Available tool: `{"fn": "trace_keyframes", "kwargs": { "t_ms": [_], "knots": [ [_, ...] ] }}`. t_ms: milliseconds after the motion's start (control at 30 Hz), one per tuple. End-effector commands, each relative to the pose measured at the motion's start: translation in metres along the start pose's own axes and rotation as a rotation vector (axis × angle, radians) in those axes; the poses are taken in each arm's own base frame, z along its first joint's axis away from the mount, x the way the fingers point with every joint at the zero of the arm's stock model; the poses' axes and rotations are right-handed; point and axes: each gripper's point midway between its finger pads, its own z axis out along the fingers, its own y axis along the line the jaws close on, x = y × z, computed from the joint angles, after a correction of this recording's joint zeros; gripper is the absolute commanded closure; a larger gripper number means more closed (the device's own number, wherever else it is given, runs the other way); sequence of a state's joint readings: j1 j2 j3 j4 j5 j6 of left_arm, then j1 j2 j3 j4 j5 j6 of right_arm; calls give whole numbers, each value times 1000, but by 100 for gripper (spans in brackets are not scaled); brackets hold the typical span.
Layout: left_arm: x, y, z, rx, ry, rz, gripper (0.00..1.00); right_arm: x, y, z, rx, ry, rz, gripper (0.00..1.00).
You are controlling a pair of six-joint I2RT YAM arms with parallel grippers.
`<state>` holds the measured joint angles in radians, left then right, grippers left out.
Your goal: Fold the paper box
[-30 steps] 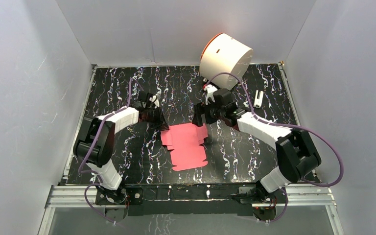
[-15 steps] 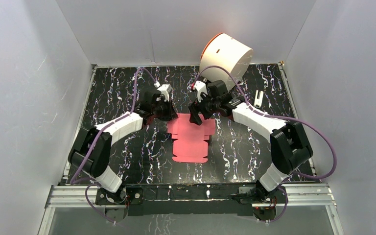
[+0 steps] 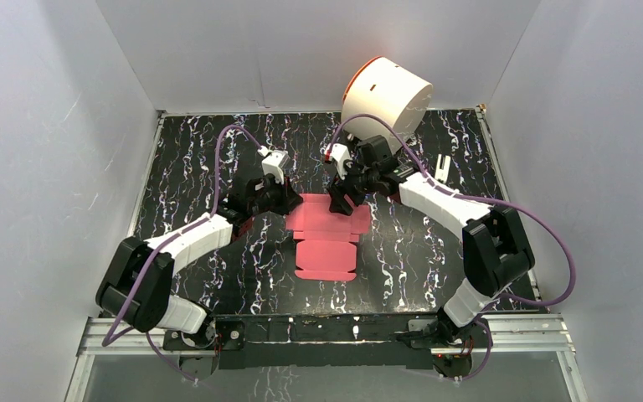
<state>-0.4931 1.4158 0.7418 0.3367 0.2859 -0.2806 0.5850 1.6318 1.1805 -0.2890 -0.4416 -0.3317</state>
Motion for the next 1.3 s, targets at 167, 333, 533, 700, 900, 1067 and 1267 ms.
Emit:
{"fn": "trace_keyframes", "kwargs": {
  "t_ms": [167, 333, 533, 700, 900, 1067, 1267],
  "knots": [
    [-17, -15, -10, 64, -78, 74, 100, -30, 1, 2, -138, -88, -33, 55],
    [-15, -17, -10, 77, -77, 81, 100, -27, 9, 5, -197, -94, -30, 56],
    [-17, -20, -14, 89, -89, 95, 100, -26, 3, 5, -192, -102, -38, 53],
    [-18, -20, -15, 92, -96, 99, 100, -23, 4, 7, -222, -97, -33, 54],
    [-18, -20, -16, 89, -100, 96, 100, -20, 12, 7, -268, -102, -27, 74],
    [-14, -12, -12, 47, -81, 72, 94, -19, 13, 8, -275, -101, -26, 95],
    [-14, 6, -12, -83, -72, -42, 68, -8, 4, 13, -207, -83, -5, 100]
  ]
}}
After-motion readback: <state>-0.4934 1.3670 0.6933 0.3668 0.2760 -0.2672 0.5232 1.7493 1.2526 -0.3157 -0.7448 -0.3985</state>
